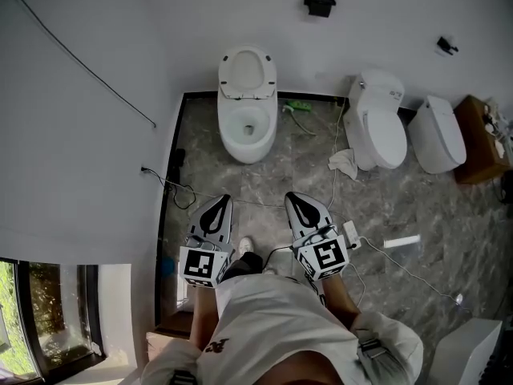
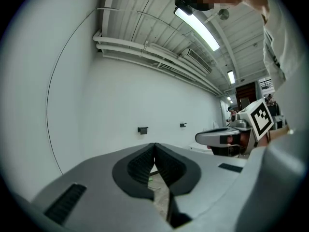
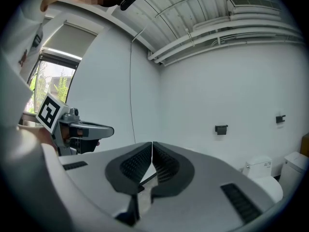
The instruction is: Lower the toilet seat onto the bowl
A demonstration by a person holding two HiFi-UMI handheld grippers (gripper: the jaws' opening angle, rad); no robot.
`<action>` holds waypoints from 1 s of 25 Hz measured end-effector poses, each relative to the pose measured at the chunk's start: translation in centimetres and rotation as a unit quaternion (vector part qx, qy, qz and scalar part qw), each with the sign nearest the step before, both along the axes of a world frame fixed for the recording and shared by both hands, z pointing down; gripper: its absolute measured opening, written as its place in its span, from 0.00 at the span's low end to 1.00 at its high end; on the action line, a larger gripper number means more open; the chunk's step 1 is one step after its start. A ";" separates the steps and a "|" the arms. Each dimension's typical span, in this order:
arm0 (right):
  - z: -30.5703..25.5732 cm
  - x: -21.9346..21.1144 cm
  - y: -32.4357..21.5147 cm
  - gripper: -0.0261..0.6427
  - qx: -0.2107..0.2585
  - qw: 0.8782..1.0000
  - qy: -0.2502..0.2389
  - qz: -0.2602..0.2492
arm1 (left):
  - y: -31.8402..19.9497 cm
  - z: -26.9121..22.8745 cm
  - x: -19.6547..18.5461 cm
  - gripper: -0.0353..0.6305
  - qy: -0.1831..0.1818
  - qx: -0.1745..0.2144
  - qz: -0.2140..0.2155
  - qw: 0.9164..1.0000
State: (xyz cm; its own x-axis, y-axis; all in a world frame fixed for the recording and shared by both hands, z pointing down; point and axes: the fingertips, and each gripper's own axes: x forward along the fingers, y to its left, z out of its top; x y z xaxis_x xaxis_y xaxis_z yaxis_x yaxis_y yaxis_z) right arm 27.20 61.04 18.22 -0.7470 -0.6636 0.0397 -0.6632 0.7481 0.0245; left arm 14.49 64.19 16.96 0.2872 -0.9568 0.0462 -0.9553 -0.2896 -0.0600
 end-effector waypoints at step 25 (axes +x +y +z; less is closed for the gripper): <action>0.4 -11.3 -12.9 0.07 -0.010 0.999 0.017 0.042 | -13.8 0.6 -11.8 0.09 0.018 -0.011 0.035 0.999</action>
